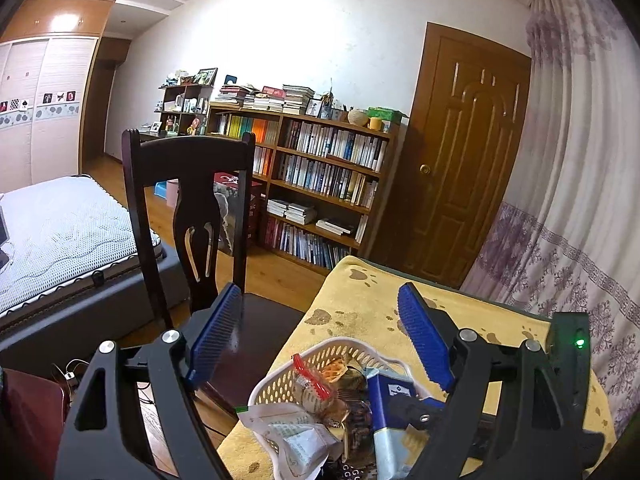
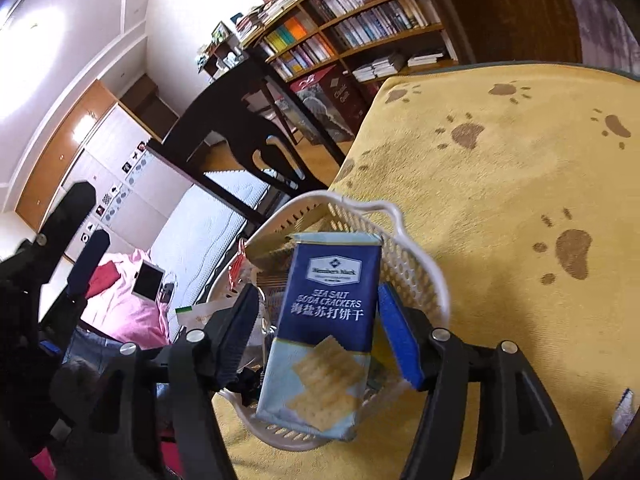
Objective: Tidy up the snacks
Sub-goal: 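Carry the cracker box in the right tool into the basket and release it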
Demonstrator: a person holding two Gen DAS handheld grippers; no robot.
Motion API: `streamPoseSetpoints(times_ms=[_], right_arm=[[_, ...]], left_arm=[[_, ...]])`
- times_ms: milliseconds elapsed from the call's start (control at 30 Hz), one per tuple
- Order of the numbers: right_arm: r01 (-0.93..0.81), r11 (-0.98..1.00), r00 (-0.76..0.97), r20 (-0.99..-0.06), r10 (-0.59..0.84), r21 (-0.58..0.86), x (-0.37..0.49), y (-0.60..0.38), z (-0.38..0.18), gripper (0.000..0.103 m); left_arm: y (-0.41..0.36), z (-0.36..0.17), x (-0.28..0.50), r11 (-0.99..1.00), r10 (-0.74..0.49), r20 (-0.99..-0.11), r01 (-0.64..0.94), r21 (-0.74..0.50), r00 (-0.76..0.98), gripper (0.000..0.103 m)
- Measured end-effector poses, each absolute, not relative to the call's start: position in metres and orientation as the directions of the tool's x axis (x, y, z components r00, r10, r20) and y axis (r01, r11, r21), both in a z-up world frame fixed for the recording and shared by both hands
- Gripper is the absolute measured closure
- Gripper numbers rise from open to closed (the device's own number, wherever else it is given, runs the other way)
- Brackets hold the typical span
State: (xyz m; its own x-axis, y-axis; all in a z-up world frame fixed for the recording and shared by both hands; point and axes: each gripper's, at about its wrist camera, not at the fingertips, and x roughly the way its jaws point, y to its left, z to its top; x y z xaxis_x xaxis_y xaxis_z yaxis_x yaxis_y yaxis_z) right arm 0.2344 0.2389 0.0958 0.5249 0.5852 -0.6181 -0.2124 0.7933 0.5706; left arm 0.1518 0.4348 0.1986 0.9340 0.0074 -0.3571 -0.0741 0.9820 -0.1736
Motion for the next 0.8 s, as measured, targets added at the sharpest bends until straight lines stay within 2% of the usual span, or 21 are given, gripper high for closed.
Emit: streamPoseSetpoints(times_ms=[300,633,800], right_arm=[[-0.228,0.769,0.523,-0.592,0.614,0.597,0.206,0.220,0.098,0.041],[-0.271,0.729,0.424,-0.602,0.677,0.629,0.201,0.256,0.084,0.039],[-0.283,0.738,0.427,-0.608,0.669,0.613,0.200,0.259,0.081,0.039]], left_arm=[[0.434,0.202,0.150,0.982,0.009,-0.354,-0.074,-0.172,0.935,0.021],[0.434,0.203,0.149,0.982,0.006,-0.350,-0.071,-0.173,0.937,0.021],[0.431,0.203,0.148,0.982,0.008,-0.351,-0.073,-0.174,0.936,0.021]])
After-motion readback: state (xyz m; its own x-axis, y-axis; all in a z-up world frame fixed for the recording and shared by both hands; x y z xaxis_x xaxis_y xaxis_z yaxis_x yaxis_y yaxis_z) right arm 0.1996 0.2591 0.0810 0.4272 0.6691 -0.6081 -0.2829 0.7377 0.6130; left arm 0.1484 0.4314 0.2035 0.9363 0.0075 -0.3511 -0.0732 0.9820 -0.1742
